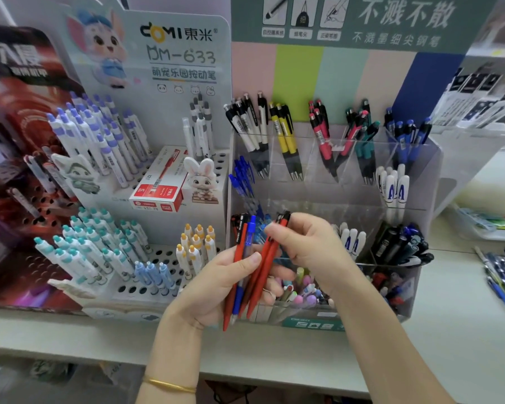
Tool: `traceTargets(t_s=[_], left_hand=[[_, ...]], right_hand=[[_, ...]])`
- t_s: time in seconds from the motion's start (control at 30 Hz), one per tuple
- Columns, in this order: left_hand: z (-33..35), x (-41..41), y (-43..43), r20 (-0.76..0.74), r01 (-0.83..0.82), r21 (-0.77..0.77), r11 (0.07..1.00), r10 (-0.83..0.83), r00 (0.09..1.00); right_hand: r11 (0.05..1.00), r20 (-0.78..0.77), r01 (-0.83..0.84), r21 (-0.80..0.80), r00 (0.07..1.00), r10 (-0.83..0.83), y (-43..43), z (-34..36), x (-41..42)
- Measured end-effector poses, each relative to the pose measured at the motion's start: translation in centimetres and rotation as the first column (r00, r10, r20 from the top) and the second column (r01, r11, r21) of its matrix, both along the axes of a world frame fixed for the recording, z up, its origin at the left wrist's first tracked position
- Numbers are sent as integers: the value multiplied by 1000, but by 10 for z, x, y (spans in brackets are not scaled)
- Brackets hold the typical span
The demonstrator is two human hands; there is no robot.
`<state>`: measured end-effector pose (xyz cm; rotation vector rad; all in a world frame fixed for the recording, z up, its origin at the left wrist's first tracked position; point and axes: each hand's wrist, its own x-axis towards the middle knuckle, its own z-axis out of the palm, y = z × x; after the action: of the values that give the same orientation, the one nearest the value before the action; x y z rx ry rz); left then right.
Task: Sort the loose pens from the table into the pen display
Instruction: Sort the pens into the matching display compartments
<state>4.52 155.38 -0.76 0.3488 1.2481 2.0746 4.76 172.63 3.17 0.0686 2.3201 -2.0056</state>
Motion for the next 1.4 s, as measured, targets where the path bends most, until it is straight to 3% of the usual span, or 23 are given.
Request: traceTargets(t_s=[0.1, 0.23, 0.5, 0.97, 1.13, 1.27, 1.33, 1.4], left_hand=[[0, 2, -3, -4, -177, -124, 976, 178, 984], [0, 2, -8, -162, -346, -286, 894, 311, 937], [-2, 8, -1, -304, -318, -458, 830, 190, 934], [4, 6, -1, -403, -407, -524, 748, 203, 892], [9, 9, -5, -416, -418, -523, 742, 206, 886], [10, 7, -16, -499, -595, -552, 585, 340, 797], [13, 7, -20, -542, -662, -539, 521, 387, 746], [15, 6, -20, -533, -660, -530, 532, 396, 748]], right_hand=[[984, -77, 169, -56, 982, -173, 9, 9, -3], [974, -125, 218, 66, 970, -208, 13, 14, -5], [998, -32, -56, 35, 998, 57, -14, 6, 1], [988, -59, -55, 143, 996, 64, -37, 10, -11], [995, -158, 60, 78, 986, -47, -27, 17, -20], [965, -308, 256, -53, 915, -260, -17, 18, -25], [938, -397, 348, 8, 861, -316, -17, 16, -27], [928, -460, 359, 96, 843, -278, -26, 12, -28]])
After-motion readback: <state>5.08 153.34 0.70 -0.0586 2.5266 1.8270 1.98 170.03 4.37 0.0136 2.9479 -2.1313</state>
